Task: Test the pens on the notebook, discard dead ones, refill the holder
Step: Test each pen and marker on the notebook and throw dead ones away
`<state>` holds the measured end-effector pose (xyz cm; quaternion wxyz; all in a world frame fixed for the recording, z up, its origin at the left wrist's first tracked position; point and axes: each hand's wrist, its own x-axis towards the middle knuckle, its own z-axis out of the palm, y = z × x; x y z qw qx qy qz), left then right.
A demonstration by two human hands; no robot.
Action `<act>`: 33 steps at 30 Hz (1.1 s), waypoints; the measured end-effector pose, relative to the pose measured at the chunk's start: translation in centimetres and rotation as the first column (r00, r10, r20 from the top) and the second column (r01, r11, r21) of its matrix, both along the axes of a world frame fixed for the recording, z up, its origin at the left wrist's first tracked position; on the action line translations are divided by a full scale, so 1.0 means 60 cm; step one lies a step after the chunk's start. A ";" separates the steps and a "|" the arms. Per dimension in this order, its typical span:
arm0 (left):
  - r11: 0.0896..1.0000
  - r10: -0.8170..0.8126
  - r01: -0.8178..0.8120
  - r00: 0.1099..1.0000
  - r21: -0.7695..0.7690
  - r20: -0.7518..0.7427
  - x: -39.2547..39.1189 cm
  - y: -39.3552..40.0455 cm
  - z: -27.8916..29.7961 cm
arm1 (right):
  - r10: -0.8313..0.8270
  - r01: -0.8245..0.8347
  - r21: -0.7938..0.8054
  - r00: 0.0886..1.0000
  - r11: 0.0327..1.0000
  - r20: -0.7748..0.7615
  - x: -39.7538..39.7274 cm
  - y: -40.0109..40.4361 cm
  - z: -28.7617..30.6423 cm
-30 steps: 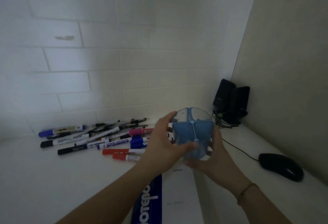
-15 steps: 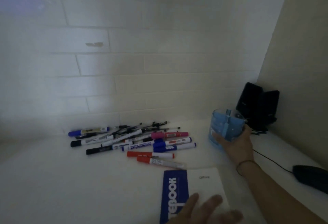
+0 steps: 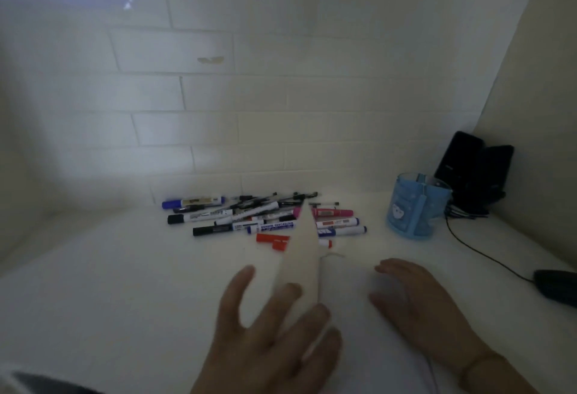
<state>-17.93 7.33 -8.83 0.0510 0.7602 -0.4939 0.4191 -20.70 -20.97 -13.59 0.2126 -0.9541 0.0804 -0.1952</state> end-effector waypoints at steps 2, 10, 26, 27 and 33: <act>0.983 0.168 -0.171 0.985 0.068 0.044 0.004 0.031 -0.019 | -0.006 0.006 -0.011 0.999 1.000 -0.042 0.002 -0.011 -0.016; 0.969 0.206 -0.136 0.906 0.207 -0.370 -0.012 0.009 -0.066 | 0.048 -0.059 0.237 0.998 0.970 0.051 -0.008 -0.015 -0.005; 0.738 0.410 0.133 0.690 0.662 -0.596 0.049 -0.086 0.030 | 0.061 -0.063 -0.050 0.997 0.997 -0.039 0.021 -0.039 -0.017; 0.745 0.412 0.163 0.649 0.647 -0.639 0.063 -0.098 0.032 | 0.031 -0.033 -0.045 0.999 0.998 -0.043 0.024 -0.045 -0.016; 0.722 0.391 0.312 0.552 0.617 -0.736 0.094 -0.141 0.030 | -0.030 0.033 -0.092 0.999 0.995 0.026 0.043 -0.061 -0.011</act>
